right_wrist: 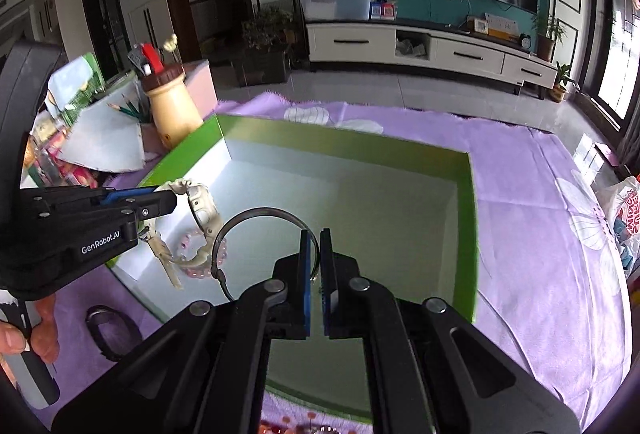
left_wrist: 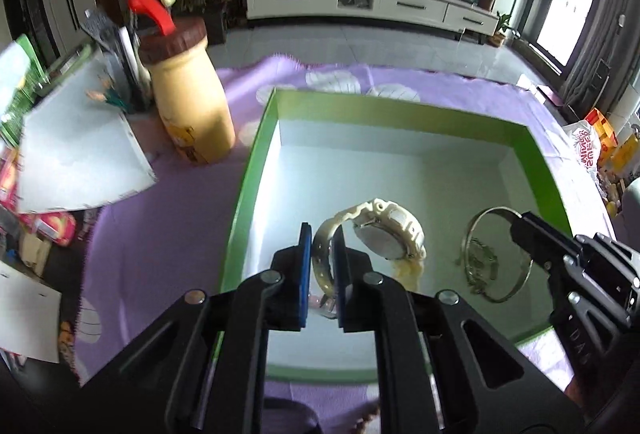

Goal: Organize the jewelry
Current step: 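Carry the watch and bangle into the green box and open both tools, then grasp the black band watch with the left tool while the right tool grasps the gold brooch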

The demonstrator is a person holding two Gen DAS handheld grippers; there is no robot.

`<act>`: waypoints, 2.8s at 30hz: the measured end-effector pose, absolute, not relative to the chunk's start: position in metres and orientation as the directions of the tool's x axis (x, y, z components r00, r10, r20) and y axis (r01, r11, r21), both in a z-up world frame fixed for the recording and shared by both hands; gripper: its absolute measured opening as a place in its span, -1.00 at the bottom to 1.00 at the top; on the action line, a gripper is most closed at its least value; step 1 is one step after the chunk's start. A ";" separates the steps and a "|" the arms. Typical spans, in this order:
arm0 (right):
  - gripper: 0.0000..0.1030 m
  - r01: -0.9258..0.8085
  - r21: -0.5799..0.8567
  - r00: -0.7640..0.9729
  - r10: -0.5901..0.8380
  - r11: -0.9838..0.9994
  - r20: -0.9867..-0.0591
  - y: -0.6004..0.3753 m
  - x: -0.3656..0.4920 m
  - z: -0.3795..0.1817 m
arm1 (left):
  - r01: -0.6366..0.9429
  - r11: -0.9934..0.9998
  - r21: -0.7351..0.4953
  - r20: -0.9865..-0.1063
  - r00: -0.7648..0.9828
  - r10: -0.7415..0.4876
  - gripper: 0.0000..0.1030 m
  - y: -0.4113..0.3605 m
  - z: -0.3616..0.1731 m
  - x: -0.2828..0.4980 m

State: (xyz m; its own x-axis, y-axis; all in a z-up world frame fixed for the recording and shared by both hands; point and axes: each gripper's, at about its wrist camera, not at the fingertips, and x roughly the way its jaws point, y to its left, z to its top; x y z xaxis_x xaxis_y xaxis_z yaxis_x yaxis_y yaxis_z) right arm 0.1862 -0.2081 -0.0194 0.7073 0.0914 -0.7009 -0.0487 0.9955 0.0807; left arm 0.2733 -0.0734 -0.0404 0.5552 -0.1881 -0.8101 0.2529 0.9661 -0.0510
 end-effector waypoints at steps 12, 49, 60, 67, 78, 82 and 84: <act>-0.41 -0.017 0.061 0.678 0.056 0.998 -0.732 -0.206 0.196 -0.036 | 0.247 0.968 -0.050 -0.808 0.560 -0.185 0.10 -0.068 -0.043 0.277; -0.20 -0.029 0.171 0.590 0.155 0.985 -0.793 -0.224 -0.016 -0.058 | 0.105 0.984 -0.147 -0.833 0.524 -0.180 0.43 0.053 -0.061 0.104; -0.59 -0.038 0.132 0.610 0.128 0.990 -0.782 -0.211 -0.007 -0.083 | 0.077 0.982 -0.172 -0.846 0.500 -0.188 0.44 0.064 -0.072 0.089; -0.59 -0.072 0.168 0.649 0.174 0.983 -0.740 -0.207 -0.007 -0.067 | 0.072 0.979 -0.192 -0.844 0.498 -0.202 0.44 0.059 -0.072 0.103; -0.59 -0.137 0.201 0.651 0.242 0.970 -0.719 -0.192 0.004 -0.047 | 0.161 0.981 -0.111 -0.829 0.529 -0.181 0.42 0.024 -0.073 0.150; -0.59 -0.153 0.196 0.650 0.248 0.969 -0.718 -0.185 0.008 -0.042 | 0.200 0.977 -0.078 -0.841 0.512 -0.172 0.02 0.017 -0.081 0.167; -0.59 -0.159 0.193 0.651 0.250 0.968 -0.717 -0.184 0.009 -0.041 | 0.212 0.975 -0.069 -0.851 0.498 -0.168 -0.18 0.014 -0.086 0.172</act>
